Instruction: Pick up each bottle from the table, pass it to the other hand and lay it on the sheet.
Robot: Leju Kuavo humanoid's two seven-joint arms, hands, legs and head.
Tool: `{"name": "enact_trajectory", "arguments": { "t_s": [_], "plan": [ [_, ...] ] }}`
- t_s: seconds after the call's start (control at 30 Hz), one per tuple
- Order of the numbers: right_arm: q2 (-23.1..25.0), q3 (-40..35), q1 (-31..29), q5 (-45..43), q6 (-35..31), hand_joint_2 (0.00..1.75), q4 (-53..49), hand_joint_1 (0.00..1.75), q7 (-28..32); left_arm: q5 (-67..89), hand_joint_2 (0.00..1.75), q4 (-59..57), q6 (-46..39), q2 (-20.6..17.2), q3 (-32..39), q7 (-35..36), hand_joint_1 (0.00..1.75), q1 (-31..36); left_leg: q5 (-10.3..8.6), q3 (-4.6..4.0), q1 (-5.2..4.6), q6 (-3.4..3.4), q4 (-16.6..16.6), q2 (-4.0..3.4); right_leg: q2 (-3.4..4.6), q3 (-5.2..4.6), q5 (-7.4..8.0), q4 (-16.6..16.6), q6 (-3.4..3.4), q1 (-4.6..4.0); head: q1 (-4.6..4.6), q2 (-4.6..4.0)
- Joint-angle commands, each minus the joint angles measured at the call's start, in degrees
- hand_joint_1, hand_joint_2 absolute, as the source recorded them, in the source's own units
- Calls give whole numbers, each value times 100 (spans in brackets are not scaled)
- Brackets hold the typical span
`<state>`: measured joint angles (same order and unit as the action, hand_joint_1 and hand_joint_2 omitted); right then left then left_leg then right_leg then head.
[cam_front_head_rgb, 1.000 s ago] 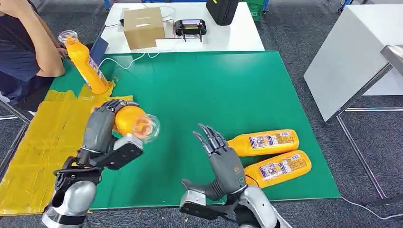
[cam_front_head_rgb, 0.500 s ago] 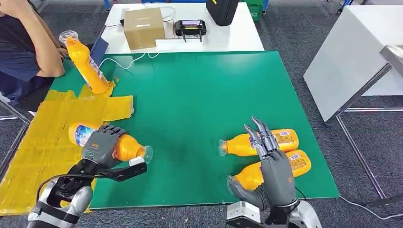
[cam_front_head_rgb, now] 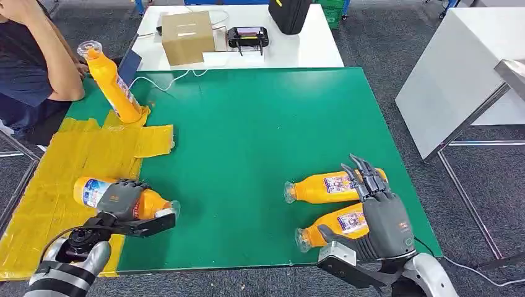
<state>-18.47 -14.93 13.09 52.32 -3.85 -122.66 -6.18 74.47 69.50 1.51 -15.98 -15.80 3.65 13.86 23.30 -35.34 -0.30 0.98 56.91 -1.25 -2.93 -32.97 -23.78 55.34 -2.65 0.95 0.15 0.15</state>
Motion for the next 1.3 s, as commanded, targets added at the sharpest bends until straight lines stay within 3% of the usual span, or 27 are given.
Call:
{"name": "enact_trajectory", "arguments": {
  "t_s": [0.03, 0.07, 0.1, 0.13, 0.43, 0.6, 0.9, 1.1, 1.3],
  "plan": [
    [-340, 288, -130, -25, 349, 175, 626, 0, -124, -189, 175, -1267, 139, -92, 212, -129, 40, 9, 4, 39, 4, -9, -12, -10, 36, 33, 1, -11, 11, -1, 0, 0],
    [-365, 313, -105, -30, 360, 175, 653, 0, -120, -217, 175, -1278, 17, -107, 223, -235, 0, -48, 6, 48, 9, -12, -15, -13, 48, 41, 2, -16, 16, -4, 0, 0],
    [-439, 316, -72, -58, 438, 175, 685, 0, -96, -302, 175, -1391, 92, -130, 215, -384, 0, -46, 6, 48, 4, -12, -16, -10, 39, 40, 2, -14, 12, 0, 0, 0],
    [-506, 306, -88, -84, 514, 175, 723, 0, -79, -347, 0, -1476, 243, -197, 176, -456, 0, -12, 8, 55, 5, -15, -16, -15, 51, 44, 2, -15, 15, -1, -2, 0],
    [-1167, 586, 191, -552, 1129, 175, 1104, 0, -224, -572, 0, -1339, 74, -207, 246, -550, 0, 26, 12, 78, 7, -12, -12, 7, 31, 74, -7, -16, 12, -1, 0, 0],
    [-1230, 728, 302, -696, 1223, 175, 1310, 0, -290, -1325, 0, -1076, 136, -6, 467, -940, 0, -61, 11, 78, 1, -14, -13, 9, 35, 76, -5, -15, 15, 4, 0, 0],
    [-1213, 1177, 671, -739, 1279, 175, 1732, 0, -271, -4301, 0, 1048, 1013, 624, 1159, -1460, 0, -902, 16, 74, 0, -4, -7, 24, 12, 77, -15, -16, -4, 6, 0, 0],
    [-1160, 1204, 625, -739, 1306, 175, 1803, 0, -262, -4510, 0, 1310, 1111, 621, 1158, -1377, 0, -1009, 21, 55, -2, -6, 0, 19, 22, 58, -17, -12, -1, 10, 0, 0],
    [-1032, 1158, 233, -585, 1494, 175, 2271, 0, -229, -5894, 0, 2347, 1794, 701, 893, -1443, 0, -1415, 20, 35, -3, -1, 1, 13, 16, 34, -13, -10, -7, 8, -2, 0]
  ]
}}
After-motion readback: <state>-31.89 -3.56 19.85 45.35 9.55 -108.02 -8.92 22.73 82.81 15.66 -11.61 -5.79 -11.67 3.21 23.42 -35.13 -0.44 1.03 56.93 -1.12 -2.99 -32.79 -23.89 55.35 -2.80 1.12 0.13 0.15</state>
